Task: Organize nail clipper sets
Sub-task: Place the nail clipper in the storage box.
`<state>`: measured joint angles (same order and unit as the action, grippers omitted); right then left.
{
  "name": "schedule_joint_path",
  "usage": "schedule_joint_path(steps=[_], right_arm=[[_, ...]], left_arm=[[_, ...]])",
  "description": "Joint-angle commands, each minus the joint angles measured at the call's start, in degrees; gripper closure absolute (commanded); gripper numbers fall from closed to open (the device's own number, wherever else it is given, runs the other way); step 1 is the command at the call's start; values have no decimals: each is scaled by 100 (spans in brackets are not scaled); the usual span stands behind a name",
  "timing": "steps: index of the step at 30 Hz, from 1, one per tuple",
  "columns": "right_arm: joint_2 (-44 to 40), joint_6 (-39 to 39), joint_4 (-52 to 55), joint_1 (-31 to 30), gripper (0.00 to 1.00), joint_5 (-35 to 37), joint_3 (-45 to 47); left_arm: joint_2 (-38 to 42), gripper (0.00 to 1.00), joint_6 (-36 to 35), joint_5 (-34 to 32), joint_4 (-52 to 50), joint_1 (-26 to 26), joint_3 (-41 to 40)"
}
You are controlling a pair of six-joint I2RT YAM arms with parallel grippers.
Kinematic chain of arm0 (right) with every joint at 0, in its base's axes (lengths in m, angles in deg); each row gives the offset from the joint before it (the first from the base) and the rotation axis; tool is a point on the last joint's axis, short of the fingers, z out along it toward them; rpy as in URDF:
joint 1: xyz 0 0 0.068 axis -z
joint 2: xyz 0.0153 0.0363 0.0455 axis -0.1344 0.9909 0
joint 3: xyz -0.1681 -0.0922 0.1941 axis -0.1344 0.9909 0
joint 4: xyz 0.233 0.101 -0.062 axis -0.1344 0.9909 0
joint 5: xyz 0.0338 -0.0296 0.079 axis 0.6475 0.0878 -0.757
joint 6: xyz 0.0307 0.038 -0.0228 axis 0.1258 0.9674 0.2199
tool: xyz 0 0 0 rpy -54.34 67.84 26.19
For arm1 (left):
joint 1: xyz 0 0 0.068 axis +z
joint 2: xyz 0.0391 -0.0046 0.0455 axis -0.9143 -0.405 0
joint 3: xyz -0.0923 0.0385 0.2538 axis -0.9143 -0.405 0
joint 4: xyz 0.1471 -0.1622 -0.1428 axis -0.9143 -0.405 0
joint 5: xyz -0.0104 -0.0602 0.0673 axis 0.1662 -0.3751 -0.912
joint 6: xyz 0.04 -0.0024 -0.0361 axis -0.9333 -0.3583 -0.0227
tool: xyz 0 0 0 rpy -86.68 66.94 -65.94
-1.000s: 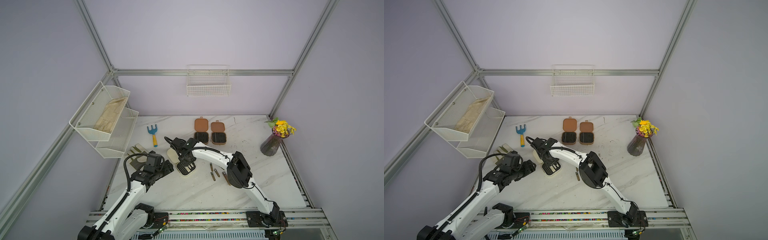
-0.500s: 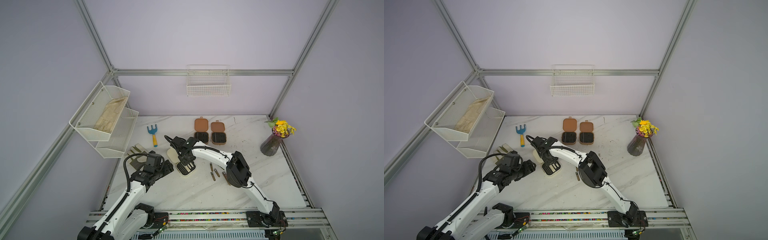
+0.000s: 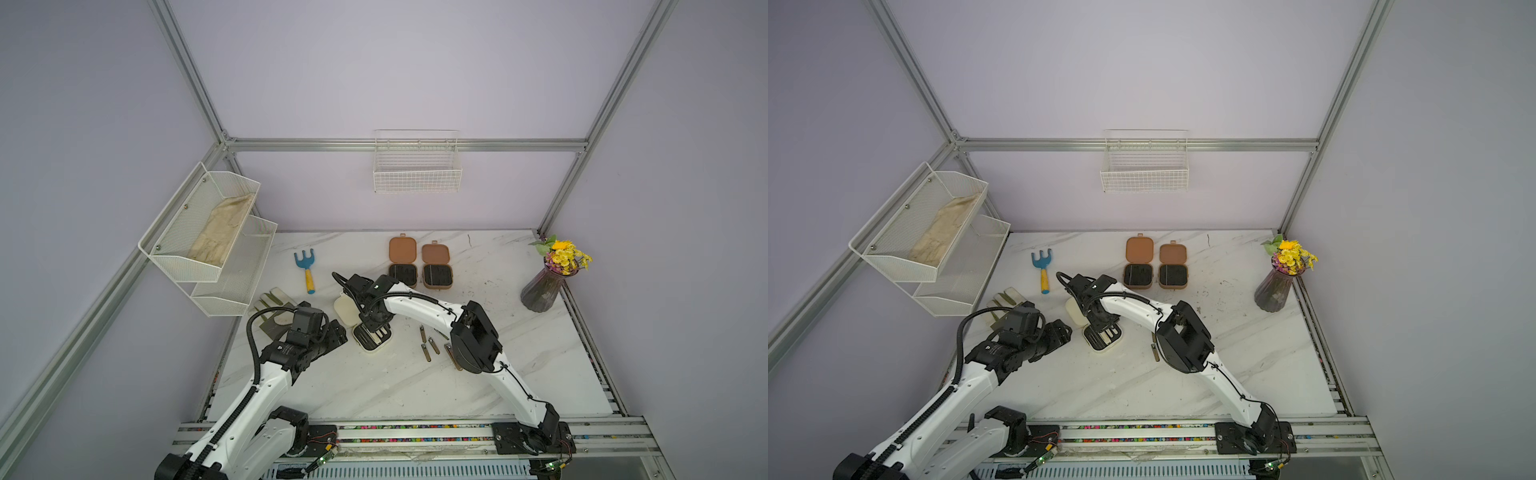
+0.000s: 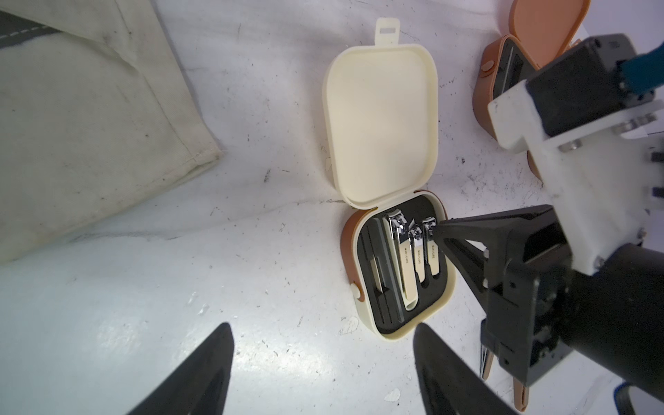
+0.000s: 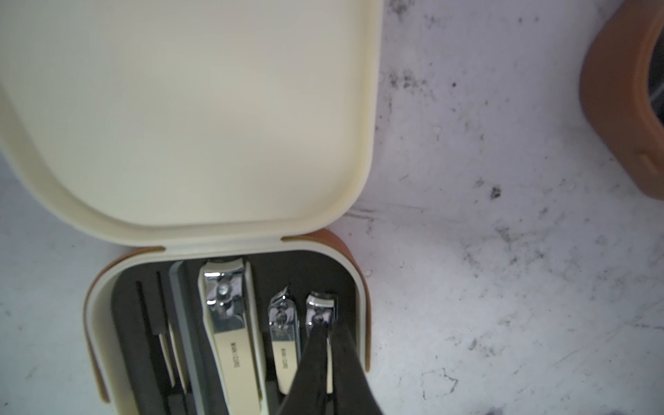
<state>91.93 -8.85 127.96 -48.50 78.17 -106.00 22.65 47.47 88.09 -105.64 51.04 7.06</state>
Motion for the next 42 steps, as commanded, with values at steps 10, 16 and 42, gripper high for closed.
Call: schedule_joint_path(steps=[10,16,42], right_arm=[[191,130,-113,36,92,113,578],[103,320,-141,34,94,323,1038],[-2946,1812,-2154,41,46,-899,3577]], left_arm=[[104,22,-69,-48,38,-14,-214],[145,22,-69,-55,21,-13,-218],[-2270,5,-1106,-523,114,326,2477]])
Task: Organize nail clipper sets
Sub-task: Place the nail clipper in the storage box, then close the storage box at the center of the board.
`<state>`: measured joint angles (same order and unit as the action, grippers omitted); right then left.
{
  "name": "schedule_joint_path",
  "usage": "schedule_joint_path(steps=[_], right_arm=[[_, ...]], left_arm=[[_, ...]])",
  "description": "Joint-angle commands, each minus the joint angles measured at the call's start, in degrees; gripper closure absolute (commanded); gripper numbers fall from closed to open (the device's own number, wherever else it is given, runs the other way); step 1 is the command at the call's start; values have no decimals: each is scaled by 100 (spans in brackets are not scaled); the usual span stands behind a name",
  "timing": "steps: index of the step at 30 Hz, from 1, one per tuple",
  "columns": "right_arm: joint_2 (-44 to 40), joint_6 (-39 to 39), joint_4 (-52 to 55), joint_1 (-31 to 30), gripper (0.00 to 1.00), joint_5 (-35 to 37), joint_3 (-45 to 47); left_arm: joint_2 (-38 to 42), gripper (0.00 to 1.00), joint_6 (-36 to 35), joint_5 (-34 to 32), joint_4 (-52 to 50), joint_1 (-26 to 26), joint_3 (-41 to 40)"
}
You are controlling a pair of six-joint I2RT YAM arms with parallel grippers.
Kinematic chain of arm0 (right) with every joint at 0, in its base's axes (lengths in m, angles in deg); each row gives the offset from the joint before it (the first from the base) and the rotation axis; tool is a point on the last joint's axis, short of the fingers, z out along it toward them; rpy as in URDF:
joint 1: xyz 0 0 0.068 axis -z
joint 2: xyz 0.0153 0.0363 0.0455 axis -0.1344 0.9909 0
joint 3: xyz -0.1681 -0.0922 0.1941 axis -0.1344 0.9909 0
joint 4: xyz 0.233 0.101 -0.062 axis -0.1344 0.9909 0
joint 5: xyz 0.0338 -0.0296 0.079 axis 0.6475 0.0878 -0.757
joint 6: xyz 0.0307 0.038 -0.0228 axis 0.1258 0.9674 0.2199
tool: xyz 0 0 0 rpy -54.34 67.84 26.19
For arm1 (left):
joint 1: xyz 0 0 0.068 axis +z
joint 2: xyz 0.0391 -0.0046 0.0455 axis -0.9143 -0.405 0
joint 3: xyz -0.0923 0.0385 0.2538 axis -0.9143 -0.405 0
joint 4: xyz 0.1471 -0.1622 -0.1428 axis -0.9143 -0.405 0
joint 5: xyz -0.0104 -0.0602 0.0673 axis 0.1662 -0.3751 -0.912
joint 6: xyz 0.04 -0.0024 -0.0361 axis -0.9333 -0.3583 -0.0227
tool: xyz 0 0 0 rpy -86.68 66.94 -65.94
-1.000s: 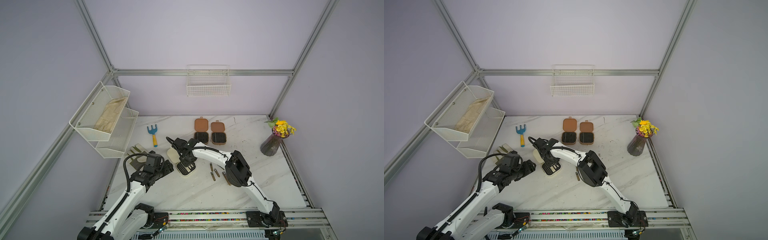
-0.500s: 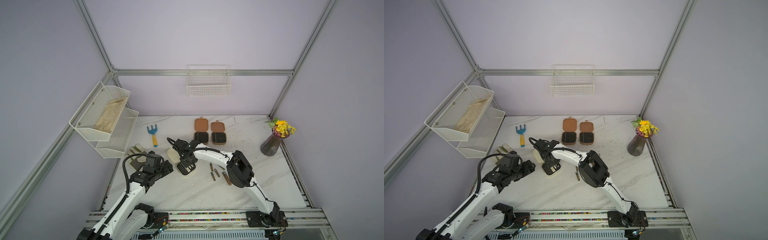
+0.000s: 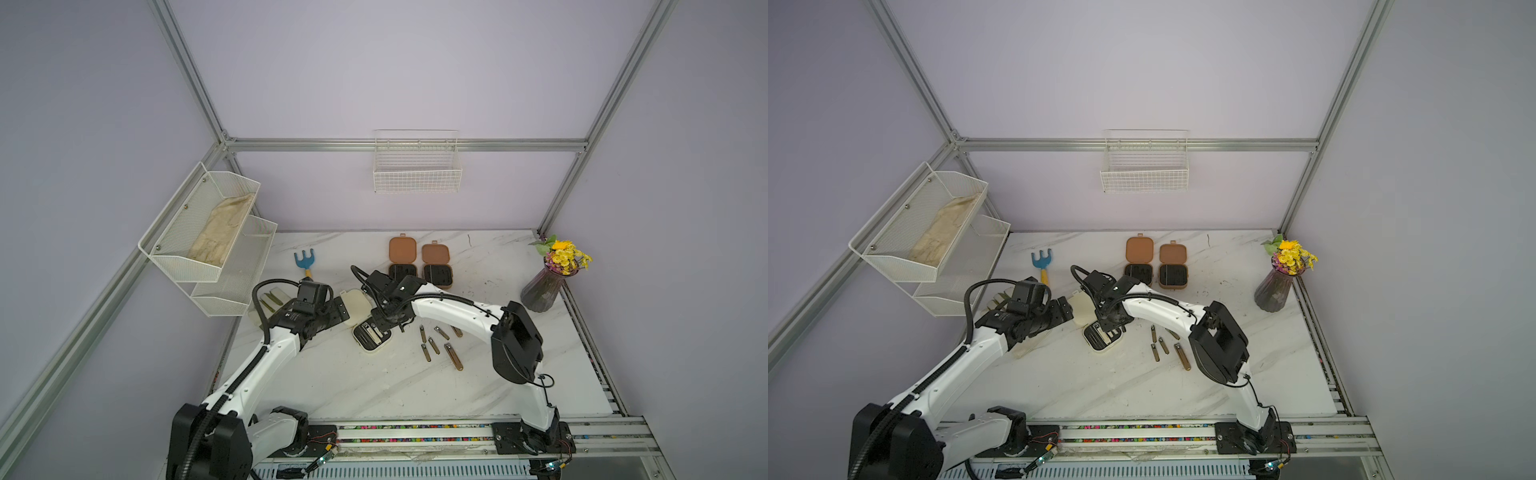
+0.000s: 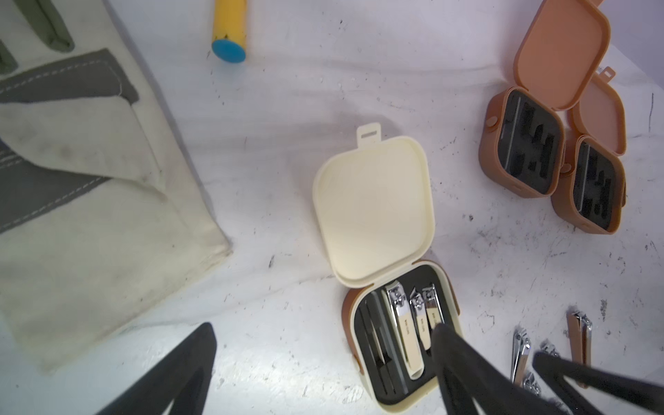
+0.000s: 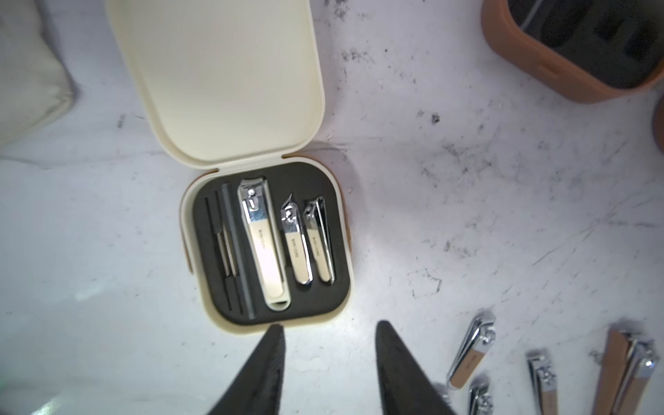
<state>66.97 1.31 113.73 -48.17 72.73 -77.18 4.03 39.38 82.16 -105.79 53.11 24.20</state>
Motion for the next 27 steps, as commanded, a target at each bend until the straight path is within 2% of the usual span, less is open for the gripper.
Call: schedule_joint_path(steps=[1,8,9,17,27], right_arm=[[-657,975,-1000,9,43,-483,1019],[-1560,2226,-2888,8,33,-1206,2742],[-1603,2385,-3108,7,24,-1263,2917],[-1717,3229,-4112,8,19,-927,3710],[-1285,4024,-5153,7,13,-824,4145]], left_arm=[[-623,4,-358,121,88,161,939],[-1855,3,-694,285,44,495,1734],[-1996,2,-750,409,121,561,1784],[-3254,2,-1026,1840,390,882,2431],[-3561,4,-1009,2847,895,885,2381]])
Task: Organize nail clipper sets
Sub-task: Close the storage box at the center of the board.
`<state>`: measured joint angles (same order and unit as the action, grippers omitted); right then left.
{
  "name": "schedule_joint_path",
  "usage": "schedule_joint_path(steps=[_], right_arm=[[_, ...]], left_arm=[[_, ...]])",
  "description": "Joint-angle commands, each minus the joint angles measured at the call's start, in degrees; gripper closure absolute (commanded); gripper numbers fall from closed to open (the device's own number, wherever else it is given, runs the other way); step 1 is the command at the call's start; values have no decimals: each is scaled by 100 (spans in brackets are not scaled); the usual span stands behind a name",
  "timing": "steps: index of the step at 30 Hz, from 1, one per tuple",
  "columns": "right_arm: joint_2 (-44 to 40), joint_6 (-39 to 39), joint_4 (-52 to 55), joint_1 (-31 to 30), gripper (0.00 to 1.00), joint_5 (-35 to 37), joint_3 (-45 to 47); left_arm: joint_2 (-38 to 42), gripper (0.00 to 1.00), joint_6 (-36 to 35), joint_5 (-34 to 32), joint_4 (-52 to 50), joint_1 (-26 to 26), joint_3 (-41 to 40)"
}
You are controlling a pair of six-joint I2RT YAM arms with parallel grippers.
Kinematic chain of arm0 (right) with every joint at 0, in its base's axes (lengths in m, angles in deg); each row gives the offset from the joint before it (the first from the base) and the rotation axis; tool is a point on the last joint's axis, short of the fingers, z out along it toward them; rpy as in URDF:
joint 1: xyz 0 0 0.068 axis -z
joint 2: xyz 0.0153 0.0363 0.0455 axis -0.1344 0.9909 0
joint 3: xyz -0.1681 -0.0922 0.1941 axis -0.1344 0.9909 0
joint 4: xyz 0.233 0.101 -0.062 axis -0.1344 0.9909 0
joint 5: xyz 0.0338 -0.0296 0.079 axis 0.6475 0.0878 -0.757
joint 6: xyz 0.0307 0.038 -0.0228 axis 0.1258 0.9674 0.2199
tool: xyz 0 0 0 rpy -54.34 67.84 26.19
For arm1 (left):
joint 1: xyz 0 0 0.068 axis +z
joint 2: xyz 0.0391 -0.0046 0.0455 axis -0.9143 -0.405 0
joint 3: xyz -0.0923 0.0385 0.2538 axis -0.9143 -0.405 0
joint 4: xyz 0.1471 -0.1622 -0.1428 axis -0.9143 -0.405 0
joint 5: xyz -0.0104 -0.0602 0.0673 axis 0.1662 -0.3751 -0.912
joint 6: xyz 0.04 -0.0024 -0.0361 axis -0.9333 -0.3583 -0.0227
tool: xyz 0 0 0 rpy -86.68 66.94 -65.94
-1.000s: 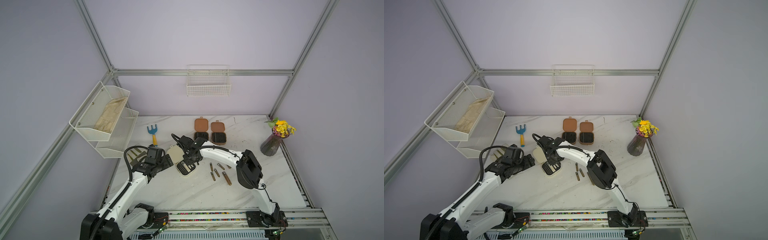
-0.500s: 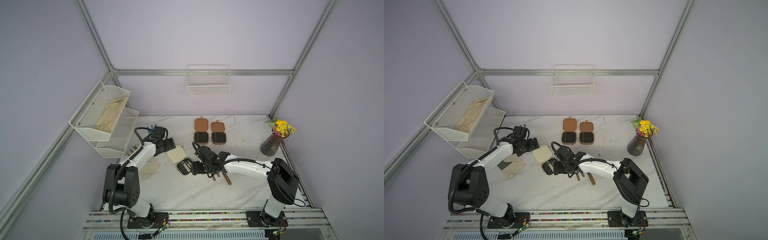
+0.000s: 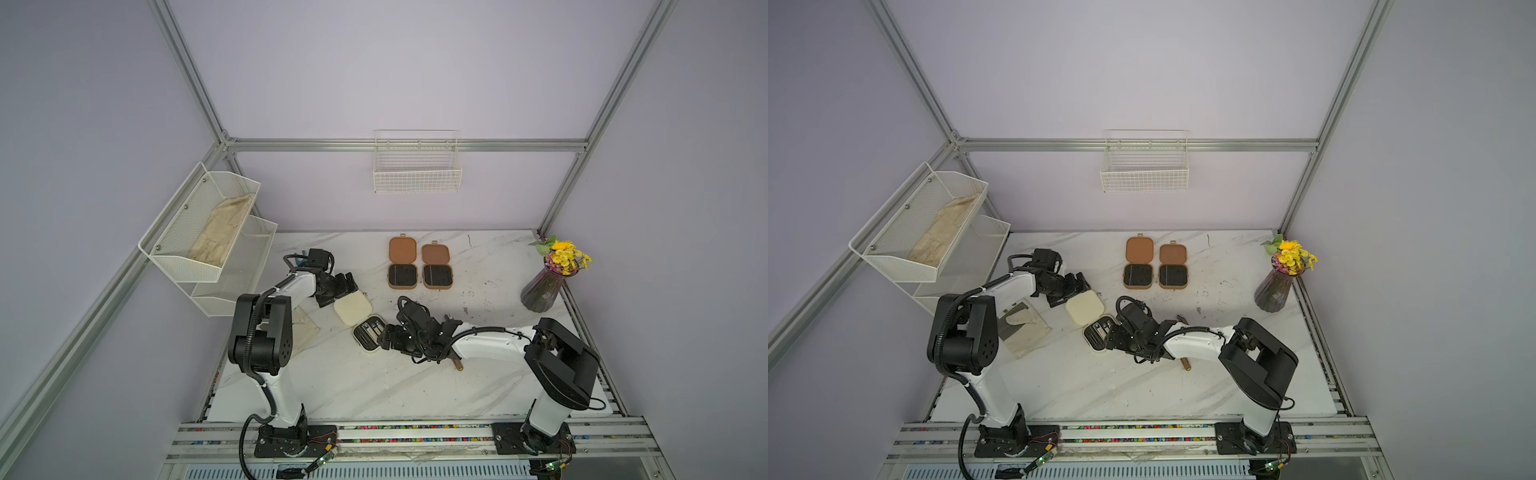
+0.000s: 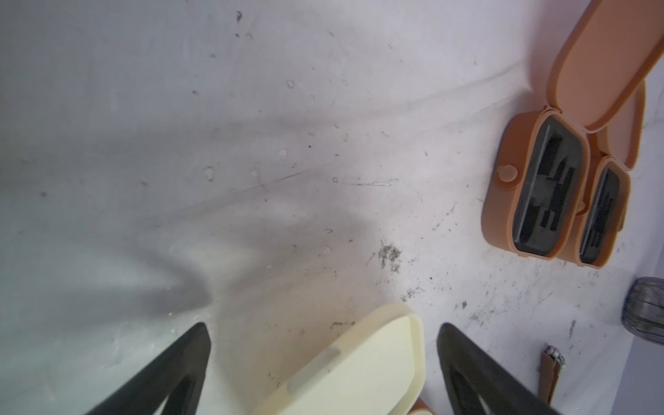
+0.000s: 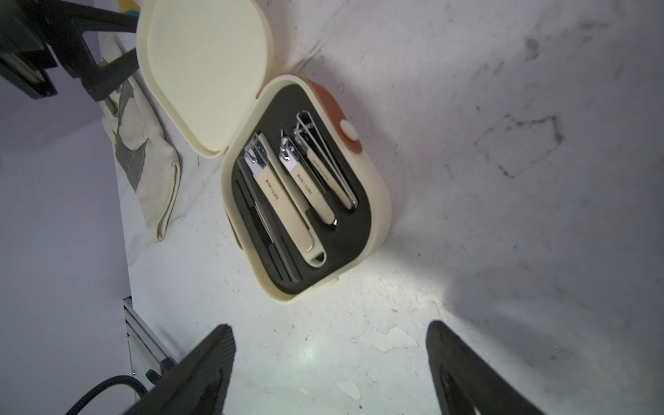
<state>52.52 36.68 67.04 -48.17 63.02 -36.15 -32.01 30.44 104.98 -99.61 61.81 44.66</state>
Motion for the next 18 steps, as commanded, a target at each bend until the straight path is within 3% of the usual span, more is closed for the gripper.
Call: schedule_joint_path(steps=[1,18], right_arm=[[221,506,-530,9,13,167,37],[1229,625,-870,52,13,206,-472]], left_arm=[[86,4,-115,637,310,13,287],[1484,5,251,1139,636,-76,-857]])
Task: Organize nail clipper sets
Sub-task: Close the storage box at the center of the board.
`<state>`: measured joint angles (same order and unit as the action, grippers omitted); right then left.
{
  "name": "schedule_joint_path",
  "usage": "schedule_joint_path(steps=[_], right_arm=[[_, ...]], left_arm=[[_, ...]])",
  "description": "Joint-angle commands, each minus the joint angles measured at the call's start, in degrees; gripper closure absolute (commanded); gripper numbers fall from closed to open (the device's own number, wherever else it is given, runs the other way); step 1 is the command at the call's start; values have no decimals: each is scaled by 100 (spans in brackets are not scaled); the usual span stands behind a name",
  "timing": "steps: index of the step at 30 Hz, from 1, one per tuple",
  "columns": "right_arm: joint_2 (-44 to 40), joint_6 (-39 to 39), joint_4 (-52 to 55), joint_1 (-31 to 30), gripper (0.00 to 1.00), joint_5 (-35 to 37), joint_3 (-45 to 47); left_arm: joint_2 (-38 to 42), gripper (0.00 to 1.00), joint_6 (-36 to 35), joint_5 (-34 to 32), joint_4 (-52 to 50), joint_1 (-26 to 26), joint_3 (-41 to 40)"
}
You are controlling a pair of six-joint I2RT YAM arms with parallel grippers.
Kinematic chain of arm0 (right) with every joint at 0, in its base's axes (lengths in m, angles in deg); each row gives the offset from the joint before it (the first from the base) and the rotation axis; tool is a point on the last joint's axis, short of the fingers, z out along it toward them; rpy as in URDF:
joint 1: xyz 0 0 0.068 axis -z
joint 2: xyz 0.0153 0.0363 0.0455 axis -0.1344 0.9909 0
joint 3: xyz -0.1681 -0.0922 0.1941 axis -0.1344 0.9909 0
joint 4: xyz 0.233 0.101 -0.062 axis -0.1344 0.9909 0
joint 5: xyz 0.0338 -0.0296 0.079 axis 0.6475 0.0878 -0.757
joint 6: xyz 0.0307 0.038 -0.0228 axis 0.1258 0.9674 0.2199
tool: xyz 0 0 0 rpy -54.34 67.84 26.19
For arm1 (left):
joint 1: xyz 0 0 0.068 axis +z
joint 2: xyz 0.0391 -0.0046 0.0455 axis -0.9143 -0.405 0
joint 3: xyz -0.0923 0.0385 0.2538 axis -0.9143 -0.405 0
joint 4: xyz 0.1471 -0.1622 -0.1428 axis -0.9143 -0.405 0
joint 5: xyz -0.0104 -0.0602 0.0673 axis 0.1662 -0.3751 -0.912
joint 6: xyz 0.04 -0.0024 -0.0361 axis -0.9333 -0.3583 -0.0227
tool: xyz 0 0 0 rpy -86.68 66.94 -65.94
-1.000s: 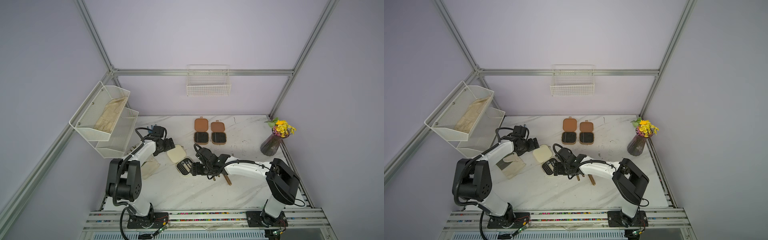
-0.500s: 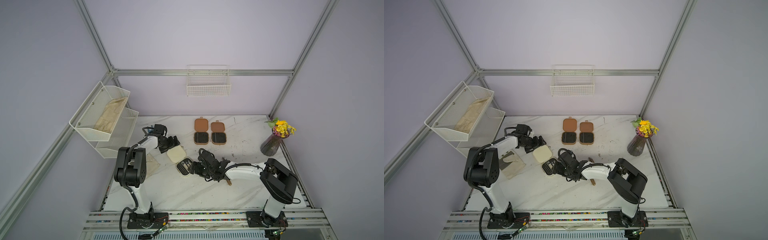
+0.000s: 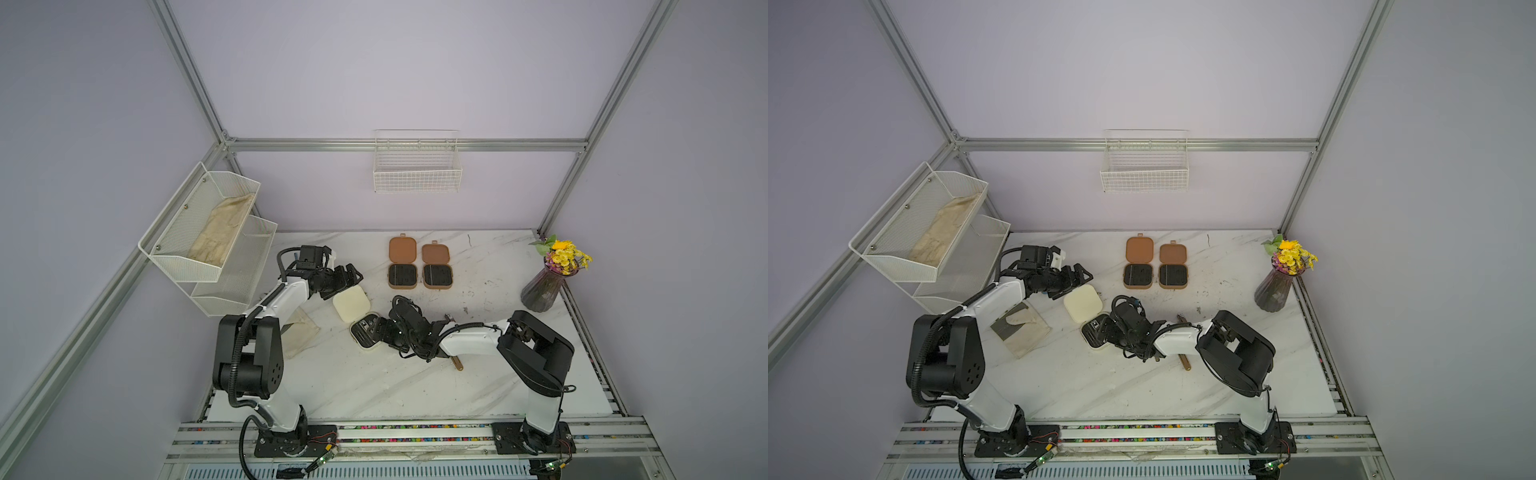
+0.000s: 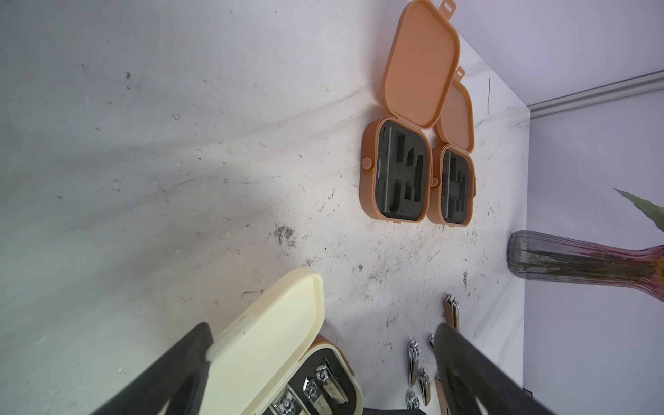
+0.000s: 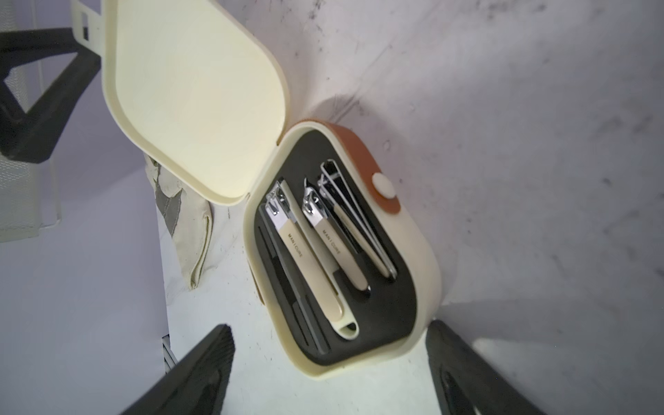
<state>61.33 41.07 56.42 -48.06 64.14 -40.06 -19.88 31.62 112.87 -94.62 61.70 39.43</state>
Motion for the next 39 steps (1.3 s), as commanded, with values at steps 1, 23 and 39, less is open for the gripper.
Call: schedule_joint_path(steps=[1,23,39], right_arm=[[416,173,205,63,13,61,-157],[2108,-626,345,916,16,-332,-2312],[253,-1804,1836,991,21,428,-1005]], left_arm=[[321,5,151,387,168,-69,-397],[1489,6,522,274,313,-463,-1850],[1685,10,646,-1767,-1159,-508,-949]])
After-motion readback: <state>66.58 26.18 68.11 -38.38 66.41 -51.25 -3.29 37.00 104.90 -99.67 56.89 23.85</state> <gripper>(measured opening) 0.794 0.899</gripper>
